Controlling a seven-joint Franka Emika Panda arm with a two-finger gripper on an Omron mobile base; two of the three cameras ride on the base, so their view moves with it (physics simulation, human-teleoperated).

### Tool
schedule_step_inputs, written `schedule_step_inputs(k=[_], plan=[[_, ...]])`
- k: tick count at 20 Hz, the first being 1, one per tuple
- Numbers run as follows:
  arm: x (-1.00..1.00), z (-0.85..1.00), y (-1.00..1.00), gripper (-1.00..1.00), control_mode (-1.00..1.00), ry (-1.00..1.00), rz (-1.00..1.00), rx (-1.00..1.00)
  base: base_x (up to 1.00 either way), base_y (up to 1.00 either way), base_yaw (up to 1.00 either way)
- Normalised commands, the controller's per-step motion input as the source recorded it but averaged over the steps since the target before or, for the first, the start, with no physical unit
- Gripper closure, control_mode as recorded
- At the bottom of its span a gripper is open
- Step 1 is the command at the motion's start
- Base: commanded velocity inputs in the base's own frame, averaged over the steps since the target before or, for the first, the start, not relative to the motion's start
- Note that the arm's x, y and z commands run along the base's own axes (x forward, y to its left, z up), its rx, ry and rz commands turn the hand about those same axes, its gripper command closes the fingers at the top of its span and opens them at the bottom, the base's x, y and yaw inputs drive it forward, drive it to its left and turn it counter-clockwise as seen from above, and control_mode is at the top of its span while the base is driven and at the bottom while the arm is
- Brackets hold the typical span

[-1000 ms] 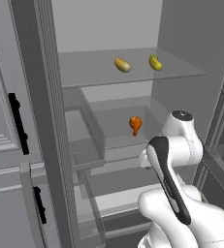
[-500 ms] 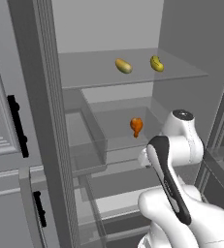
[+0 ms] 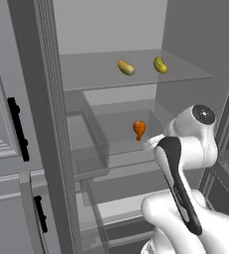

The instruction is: Place one cucumber and one chicken drumstick in each tupperware on the nearby counter, to pack two identical lunches.

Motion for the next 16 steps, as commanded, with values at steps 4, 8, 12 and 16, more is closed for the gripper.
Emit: schedule_step_inputs(k=[4,8,12,16], plan=[[0.97,0.84,0.12,-1.00,-1.00,-0.12,-0.06,0.00,0.00,0.00,0.00],[1.00,0.15,0.05,-1.00,-1.00,0.12,-0.20,0.00,0.00,0.00,0.00],[0.87,-0.74,-0.13,-1.00,-1.00,0.10,-0.20,0.05,0.00,0.00,0.00],[0.77,-0.97,-0.08,-1.00,-1.00,0.12,-0.11,0.03,0.00,0.00,0.00]])
